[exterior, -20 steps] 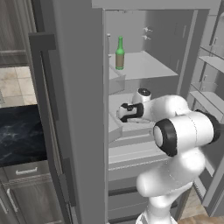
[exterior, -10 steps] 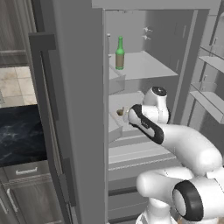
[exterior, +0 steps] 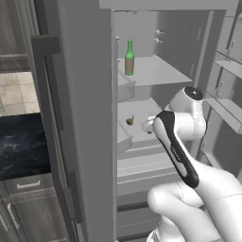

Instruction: Place the beer on the top shelf of the fridge to keep it out of children's reach, and place the lime and garlic on lower shelves for easy access.

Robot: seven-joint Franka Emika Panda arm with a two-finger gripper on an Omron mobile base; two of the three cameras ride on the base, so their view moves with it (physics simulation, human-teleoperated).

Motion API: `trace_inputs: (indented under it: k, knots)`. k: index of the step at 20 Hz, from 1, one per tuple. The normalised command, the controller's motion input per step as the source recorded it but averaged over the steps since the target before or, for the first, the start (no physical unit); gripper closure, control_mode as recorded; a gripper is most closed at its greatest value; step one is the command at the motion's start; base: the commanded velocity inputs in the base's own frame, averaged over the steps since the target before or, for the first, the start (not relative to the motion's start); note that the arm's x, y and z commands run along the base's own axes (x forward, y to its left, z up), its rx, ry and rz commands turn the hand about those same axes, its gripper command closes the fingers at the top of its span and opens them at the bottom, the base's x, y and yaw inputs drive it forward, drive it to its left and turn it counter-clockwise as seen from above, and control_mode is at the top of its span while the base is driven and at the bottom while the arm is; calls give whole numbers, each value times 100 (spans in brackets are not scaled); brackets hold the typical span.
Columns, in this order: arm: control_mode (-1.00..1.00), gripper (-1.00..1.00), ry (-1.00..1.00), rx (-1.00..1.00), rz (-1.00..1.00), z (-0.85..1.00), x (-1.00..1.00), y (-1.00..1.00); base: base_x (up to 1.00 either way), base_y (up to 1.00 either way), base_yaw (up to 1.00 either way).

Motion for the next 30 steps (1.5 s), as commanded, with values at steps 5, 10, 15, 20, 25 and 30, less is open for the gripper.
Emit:
trace_inputs:
  k: [5,10,15,20,25,30]
  knots:
    - [-100,-100,0,0,1,77,-70,0,0,0,0]
    - [-100,-100,0,0,0,46,-68,0,0,0,0]
    - [-100,-100,0,0,0,20,-60,0,0,0,0]
    - [-100,-100,0,0,0,25,-43,0,0,0,0]
    - [-100,-100,0,0,0,23,-46,0,0,0,0]
    - [100,-100,0,0,0,0,0,0,-74,0,1]
